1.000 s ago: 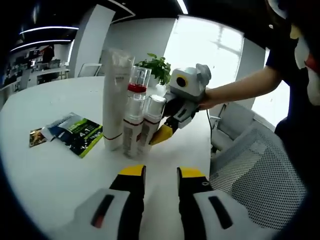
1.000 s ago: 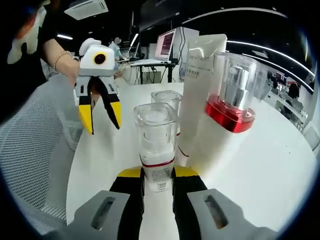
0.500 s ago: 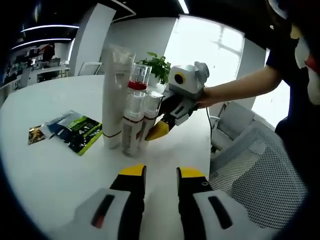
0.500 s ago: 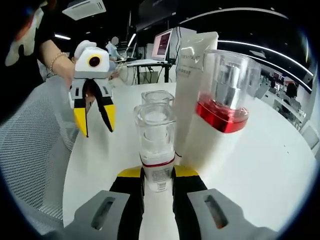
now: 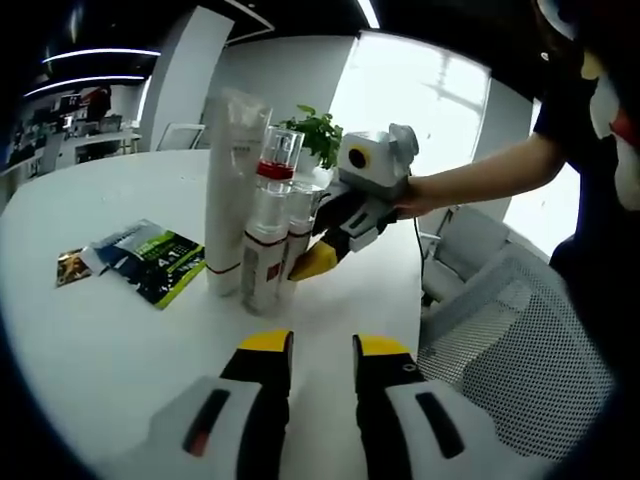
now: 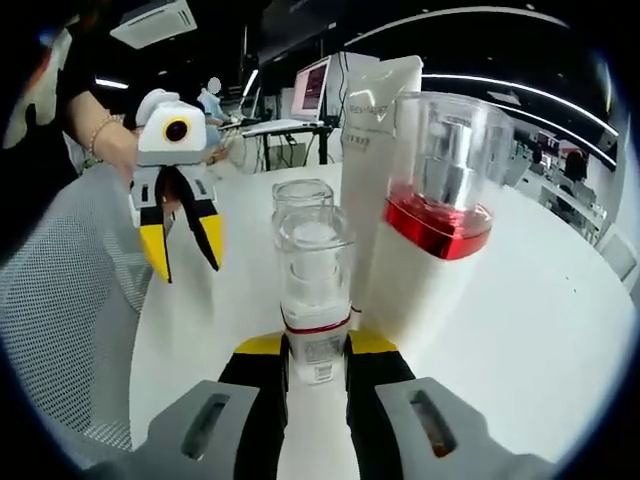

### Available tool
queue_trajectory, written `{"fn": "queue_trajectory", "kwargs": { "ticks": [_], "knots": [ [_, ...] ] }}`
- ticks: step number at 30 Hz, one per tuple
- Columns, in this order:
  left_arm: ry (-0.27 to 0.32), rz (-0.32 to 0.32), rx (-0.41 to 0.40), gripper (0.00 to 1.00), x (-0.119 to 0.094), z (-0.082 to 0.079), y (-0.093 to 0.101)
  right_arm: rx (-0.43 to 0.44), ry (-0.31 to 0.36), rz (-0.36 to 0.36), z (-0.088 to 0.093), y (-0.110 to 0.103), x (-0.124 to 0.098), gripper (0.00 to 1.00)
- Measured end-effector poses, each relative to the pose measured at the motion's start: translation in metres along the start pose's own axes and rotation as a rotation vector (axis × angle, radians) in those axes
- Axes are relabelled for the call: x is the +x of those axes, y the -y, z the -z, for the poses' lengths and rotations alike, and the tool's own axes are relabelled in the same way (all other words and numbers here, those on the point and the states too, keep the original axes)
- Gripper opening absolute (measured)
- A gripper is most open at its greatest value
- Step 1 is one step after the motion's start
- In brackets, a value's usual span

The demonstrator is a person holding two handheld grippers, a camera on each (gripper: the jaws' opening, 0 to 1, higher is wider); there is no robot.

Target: Arrange the skincare products in the storage area until every visible bottle or jar stands upright without overlapping.

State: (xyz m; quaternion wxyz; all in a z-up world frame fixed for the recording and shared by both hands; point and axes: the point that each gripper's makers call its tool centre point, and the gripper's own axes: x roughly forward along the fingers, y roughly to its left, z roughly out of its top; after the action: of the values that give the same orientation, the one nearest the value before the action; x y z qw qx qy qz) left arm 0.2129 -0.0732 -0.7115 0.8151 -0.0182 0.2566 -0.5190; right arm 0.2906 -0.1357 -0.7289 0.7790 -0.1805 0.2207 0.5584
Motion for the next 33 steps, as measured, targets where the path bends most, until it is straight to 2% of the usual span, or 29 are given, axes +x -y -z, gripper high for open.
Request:
{"fn": "queue_trajectory", "kwargs": {
  "ticks": [9,20,25,31,33],
  "knots": [
    [0.0,-0.002,0.0,0.18,-0.001,-0.001,-0.002,0.012,-0.023,0.009,0.007,0.002,0.002,0.21],
    [0.014,-0.008,0.003,0.18,-0.002,-0.006,-0.005,0.048,-0.044,0.043,0.019,0.005,-0.007,0.21],
    [0.017,-0.01,0.01,0.18,-0.007,-0.007,-0.001,0.06,-0.04,0.065,0.017,0.007,-0.007,0.21],
    [0.017,-0.025,0.01,0.19,-0.018,-0.002,0.001,0.07,-0.039,0.086,0.015,0.007,-0.006,0.23],
    [0.032,-0.03,-0.029,0.19,-0.022,-0.005,0.004,0.098,-0.033,0.092,0.014,0.003,-0.009,0.25]
  ]
}}
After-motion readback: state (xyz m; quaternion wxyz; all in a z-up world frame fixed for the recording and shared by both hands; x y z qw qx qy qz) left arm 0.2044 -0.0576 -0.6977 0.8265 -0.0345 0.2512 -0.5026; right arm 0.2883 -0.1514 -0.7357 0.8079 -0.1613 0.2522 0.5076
